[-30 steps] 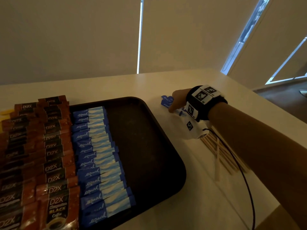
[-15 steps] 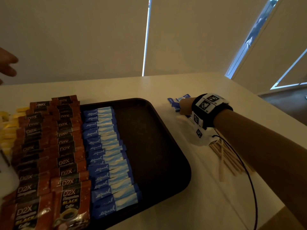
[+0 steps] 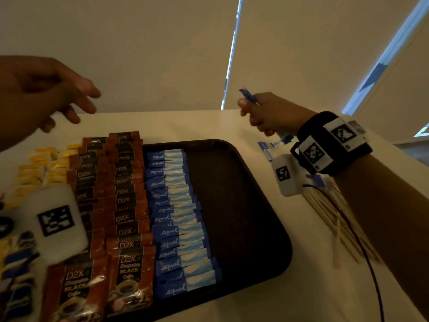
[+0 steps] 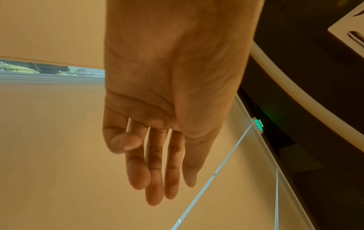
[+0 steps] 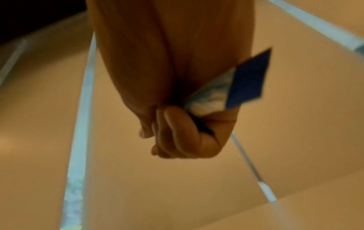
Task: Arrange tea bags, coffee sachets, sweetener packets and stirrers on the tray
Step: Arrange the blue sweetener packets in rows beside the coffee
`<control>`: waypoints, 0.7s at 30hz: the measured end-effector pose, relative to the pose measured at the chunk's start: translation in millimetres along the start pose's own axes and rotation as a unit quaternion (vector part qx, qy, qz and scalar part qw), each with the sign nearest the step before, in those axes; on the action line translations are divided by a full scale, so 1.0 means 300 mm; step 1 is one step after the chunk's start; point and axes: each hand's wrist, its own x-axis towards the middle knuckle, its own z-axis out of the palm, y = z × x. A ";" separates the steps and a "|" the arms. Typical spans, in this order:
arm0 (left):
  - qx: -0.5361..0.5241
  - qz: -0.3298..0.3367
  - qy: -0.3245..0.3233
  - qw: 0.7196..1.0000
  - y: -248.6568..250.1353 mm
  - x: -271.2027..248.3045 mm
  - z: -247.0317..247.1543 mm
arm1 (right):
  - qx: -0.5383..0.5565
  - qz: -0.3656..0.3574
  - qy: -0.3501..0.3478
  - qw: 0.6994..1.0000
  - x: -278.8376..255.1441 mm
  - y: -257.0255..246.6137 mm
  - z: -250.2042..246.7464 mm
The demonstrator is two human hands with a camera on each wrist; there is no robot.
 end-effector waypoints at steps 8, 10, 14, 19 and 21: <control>-0.070 -0.014 -0.074 0.995 0.291 -0.117 0.183 | 0.150 -0.151 -0.303 0.929 -0.100 -0.207 0.275; -0.088 -0.007 -0.083 0.993 0.295 -0.123 0.193 | 0.169 -0.162 -0.337 0.912 -0.096 -0.223 0.291; -0.108 -0.042 -0.087 0.989 0.296 -0.124 0.188 | 0.203 -0.161 -0.366 0.894 -0.092 -0.213 0.306; -0.121 -0.064 -0.084 0.987 0.280 -0.122 0.184 | 0.227 -0.136 -0.359 0.895 -0.065 -0.178 0.308; -0.125 -0.072 -0.079 0.986 0.273 -0.124 0.178 | 0.228 -0.124 -0.342 0.903 -0.059 -0.159 0.295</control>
